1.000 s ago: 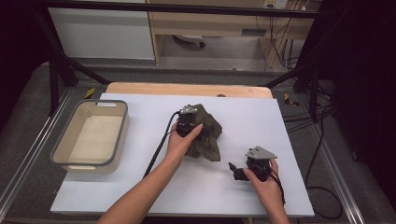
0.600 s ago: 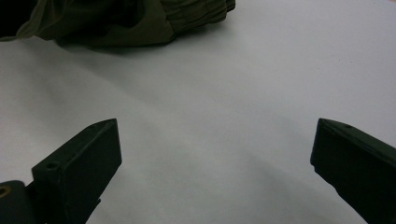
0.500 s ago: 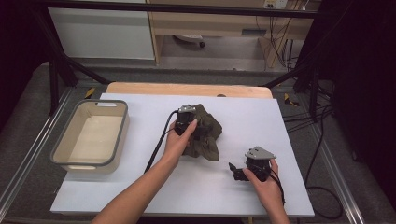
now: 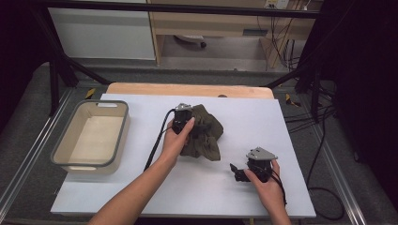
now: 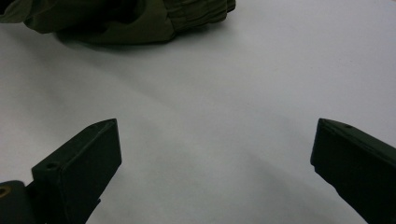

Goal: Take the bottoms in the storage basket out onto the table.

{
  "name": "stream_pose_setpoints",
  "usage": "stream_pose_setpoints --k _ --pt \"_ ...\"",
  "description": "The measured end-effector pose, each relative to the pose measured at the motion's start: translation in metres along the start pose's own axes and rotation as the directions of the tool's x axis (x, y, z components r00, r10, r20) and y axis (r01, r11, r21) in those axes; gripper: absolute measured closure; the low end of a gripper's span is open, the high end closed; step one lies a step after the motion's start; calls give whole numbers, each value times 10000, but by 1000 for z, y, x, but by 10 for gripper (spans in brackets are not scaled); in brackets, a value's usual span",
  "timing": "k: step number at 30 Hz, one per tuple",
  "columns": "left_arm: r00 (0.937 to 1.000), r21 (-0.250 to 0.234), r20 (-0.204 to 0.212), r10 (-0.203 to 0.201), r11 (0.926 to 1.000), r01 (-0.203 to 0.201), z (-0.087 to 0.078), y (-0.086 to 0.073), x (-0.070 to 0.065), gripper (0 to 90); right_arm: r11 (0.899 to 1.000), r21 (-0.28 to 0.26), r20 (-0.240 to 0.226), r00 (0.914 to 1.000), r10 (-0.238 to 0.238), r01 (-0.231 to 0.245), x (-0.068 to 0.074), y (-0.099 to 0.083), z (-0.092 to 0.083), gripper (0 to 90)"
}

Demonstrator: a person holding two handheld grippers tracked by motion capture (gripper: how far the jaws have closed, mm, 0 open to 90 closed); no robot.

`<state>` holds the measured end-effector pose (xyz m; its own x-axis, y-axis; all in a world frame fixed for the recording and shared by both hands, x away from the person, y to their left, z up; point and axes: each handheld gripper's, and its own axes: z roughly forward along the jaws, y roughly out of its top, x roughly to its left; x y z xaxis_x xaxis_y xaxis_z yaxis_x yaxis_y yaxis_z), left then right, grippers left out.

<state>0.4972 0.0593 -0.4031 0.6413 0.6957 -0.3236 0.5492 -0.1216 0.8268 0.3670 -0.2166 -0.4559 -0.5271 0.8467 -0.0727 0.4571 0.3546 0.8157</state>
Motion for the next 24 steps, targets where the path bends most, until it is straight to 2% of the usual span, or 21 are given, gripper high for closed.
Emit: stream_pose_setpoints --k 5,10,17,20,24 --pt "9999 -338 69 -146 9993 148 -4 3 2 121 10000 5 10 10000 8 -8 0 0 -1 23" --pt "9997 -746 -59 -249 9969 244 -13 8 6 119 10000 54 -7 10000 -39 39 0 -1 0 24" --pt "9997 -847 -109 -230 9962 220 -21 12 9 116 9999 103 7 10000 -34 33 0 -1 1 24" --pt "9991 -887 107 -401 9952 408 -24 13 10 113 9999 131 2 10000 -70 70 1 -1 1 24" --pt "9995 -863 163 -262 9959 276 -26 13 7 102 9998 127 3 9999 -118 118 1 -1 2 24"
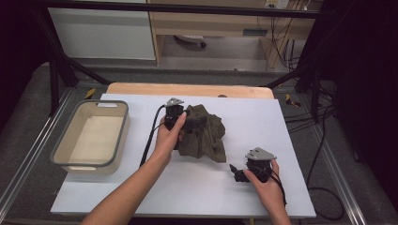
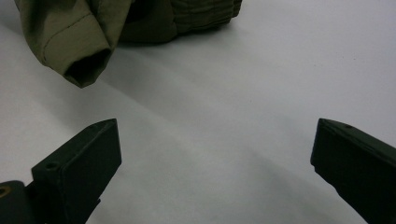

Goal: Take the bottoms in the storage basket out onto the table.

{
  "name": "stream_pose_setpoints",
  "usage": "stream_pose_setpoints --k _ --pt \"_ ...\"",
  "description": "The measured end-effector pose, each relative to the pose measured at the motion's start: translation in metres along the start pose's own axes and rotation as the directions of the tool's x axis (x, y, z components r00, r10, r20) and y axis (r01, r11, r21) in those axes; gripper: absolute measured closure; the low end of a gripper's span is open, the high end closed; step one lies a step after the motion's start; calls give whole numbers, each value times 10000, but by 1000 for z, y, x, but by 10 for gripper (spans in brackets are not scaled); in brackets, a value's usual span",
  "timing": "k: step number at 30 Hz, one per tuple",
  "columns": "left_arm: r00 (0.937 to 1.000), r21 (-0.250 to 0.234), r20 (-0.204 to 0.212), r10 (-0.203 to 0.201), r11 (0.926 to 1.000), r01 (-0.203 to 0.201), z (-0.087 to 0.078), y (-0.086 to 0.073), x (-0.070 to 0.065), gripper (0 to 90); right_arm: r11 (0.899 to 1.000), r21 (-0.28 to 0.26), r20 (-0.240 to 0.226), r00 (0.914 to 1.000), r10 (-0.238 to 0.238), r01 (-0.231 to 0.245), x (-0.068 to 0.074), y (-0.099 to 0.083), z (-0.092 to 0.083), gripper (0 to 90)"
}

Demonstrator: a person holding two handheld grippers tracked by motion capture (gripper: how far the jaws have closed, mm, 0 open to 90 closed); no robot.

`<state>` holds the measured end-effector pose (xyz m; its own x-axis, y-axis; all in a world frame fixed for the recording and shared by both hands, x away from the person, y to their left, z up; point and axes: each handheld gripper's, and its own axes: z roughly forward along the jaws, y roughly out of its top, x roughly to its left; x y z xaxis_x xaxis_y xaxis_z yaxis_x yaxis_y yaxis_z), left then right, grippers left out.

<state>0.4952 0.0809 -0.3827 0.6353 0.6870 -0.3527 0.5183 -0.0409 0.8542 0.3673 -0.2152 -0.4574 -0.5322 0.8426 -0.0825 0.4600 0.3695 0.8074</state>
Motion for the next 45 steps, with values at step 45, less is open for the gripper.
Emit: stream_pose_setpoints --k 45 --pt "9980 -80 623 -122 9999 127 -35 -6 -16 90 9983 565 104 9998 -178 171 4 -3 1 33"
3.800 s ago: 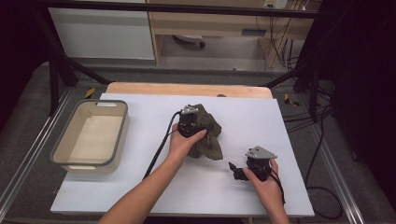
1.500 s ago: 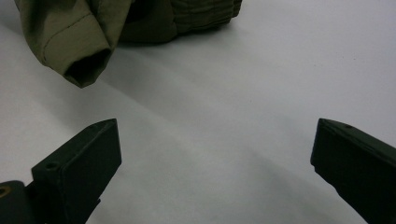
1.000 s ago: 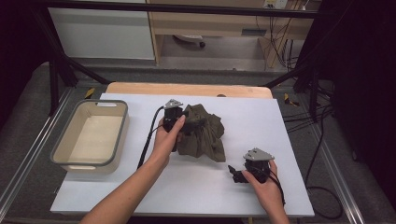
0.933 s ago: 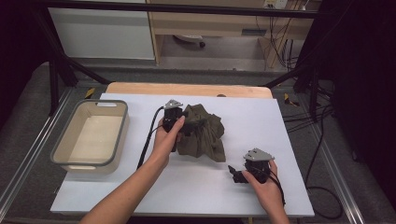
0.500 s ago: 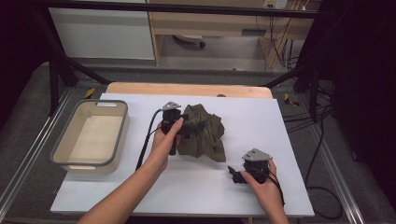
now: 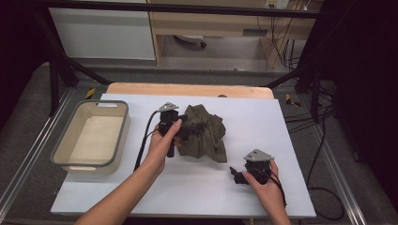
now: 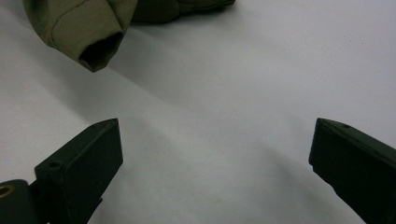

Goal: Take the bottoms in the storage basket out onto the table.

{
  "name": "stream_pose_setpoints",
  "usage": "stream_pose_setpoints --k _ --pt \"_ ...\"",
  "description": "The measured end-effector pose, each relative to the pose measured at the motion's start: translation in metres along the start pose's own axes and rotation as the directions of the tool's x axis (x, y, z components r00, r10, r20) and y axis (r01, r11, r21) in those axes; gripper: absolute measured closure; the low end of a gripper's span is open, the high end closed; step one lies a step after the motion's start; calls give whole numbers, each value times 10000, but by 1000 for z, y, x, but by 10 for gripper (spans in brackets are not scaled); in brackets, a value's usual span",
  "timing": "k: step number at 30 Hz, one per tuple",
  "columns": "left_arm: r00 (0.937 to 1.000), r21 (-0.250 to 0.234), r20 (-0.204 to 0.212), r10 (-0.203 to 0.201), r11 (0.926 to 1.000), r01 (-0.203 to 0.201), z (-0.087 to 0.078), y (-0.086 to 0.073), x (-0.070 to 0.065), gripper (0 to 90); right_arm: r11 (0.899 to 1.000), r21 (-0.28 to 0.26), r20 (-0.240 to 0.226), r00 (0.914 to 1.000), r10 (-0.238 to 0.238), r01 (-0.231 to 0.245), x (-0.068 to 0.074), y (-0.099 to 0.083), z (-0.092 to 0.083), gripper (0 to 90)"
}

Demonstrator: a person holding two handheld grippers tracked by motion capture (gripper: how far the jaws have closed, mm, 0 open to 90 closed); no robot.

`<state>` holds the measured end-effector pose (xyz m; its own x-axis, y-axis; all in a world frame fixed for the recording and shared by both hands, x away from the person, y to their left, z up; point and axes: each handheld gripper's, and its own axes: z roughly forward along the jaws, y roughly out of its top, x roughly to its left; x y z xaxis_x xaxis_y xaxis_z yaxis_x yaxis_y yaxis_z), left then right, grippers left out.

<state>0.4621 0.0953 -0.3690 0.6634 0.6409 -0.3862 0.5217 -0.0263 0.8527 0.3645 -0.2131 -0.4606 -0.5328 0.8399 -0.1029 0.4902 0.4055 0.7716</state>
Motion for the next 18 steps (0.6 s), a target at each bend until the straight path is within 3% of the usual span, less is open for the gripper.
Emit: stream_pose_setpoints --k 6,18 --pt "9999 -48 167 -18 10000 19 -4 2 1 90 10000 -5 7 10000 -43 43 0 0 0 42" --pt "10000 -99 66 39 9999 -38 -11 5 3 90 10000 22 35 10000 71 -71 1 0 0 33"
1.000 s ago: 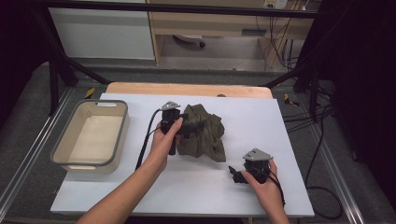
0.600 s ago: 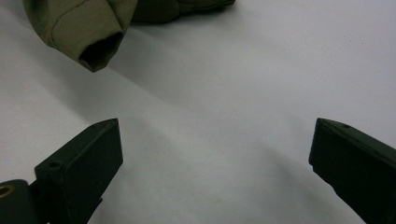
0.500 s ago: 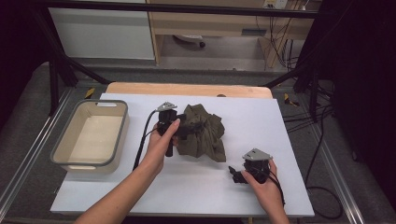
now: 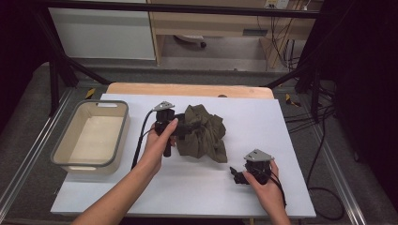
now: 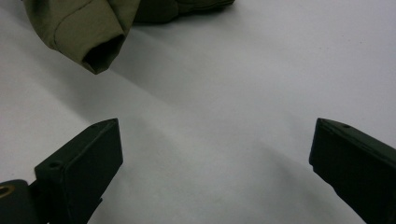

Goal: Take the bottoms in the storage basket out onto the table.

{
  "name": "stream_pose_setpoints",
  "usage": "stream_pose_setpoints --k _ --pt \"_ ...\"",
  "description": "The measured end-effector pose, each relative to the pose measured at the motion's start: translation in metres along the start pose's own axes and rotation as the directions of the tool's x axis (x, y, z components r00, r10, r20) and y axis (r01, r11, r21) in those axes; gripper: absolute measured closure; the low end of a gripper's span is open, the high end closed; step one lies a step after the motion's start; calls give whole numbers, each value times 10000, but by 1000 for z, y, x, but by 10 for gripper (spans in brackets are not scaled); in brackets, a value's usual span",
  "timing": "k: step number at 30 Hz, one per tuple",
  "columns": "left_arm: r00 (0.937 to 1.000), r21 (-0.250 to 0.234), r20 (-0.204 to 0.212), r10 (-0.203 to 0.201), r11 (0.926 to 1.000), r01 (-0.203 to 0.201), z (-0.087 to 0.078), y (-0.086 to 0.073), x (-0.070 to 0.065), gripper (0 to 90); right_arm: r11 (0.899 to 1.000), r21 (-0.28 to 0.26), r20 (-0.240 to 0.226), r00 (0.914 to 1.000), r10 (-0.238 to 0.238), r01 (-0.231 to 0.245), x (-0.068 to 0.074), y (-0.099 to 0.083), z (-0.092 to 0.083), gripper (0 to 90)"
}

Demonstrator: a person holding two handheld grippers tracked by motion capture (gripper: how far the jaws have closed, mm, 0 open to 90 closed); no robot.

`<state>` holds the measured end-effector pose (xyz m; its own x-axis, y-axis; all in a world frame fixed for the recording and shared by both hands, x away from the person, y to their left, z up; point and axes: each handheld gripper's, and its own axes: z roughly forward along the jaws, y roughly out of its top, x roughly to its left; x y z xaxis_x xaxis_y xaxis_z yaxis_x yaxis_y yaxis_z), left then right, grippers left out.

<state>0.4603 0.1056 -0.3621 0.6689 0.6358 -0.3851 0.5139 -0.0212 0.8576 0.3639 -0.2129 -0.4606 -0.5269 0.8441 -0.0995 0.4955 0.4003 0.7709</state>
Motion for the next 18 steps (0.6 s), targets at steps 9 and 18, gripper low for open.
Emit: stream_pose_setpoints --k 9,18 --pt "9999 -334 95 -45 9994 48 -7 6 0 90 10000 -36 -44 10000 9 -9 0 0 0 31" --pt "9998 -451 -102 145 9989 -149 -20 14 2 90 9993 -186 -215 9993 307 -311 -2 0 -1 29"
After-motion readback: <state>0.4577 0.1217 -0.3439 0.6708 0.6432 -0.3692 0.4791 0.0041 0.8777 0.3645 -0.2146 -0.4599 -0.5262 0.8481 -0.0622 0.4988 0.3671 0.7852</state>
